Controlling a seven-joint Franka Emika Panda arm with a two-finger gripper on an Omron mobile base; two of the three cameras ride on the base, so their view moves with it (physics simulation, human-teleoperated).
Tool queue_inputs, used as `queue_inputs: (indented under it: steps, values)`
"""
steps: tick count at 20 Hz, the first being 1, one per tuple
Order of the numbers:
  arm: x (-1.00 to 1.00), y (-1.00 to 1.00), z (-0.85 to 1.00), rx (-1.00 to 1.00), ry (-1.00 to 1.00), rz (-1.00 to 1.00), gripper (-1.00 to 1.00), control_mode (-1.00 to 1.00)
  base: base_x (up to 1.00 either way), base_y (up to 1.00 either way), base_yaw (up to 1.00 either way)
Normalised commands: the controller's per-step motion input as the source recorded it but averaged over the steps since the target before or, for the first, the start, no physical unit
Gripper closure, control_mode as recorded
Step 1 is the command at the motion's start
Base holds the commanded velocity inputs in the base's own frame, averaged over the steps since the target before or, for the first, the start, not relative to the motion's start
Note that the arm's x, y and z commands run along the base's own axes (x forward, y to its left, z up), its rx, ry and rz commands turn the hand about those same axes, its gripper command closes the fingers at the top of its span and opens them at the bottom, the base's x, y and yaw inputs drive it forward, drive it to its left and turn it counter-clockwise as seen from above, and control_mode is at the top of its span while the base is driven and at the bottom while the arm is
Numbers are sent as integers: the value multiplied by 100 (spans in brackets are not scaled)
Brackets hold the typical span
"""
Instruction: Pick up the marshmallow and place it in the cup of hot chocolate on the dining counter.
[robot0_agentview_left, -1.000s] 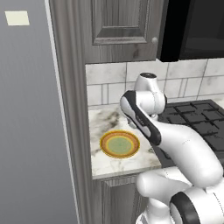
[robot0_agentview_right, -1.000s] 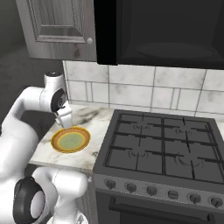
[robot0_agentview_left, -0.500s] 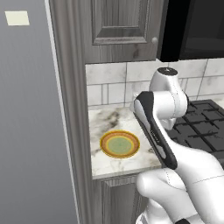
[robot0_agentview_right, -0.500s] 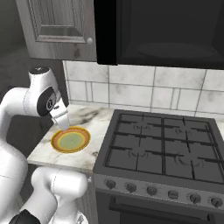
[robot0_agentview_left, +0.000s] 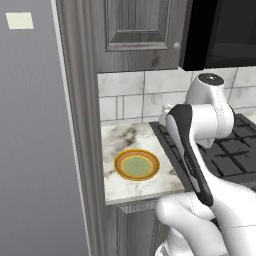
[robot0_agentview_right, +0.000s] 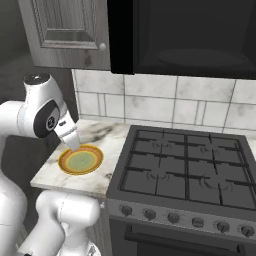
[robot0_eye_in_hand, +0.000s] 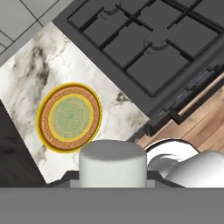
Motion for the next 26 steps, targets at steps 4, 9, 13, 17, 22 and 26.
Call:
queue_inputs:
  steps: [4, 9, 13, 17, 22, 26]
  values:
    - [-31, -6, 24, -2, 0, 3, 100, -100, 0, 0, 0]
    - [-37, -22, 19, -1, 0, 2, 100, -100, 0, 0, 0]
    - [-24, -10, 10, 0, 0, 4, 100, -100, 0, 0, 0]
    - [-18, -3, 0, 0, -1, 5, 100, -100, 0, 0, 0]
    - [-11, 0, 0, 0, 0, 1, 100, -100, 0, 0, 0]
    - [0, 0, 0, 0, 0, 0, 100, -100, 0, 0, 0]
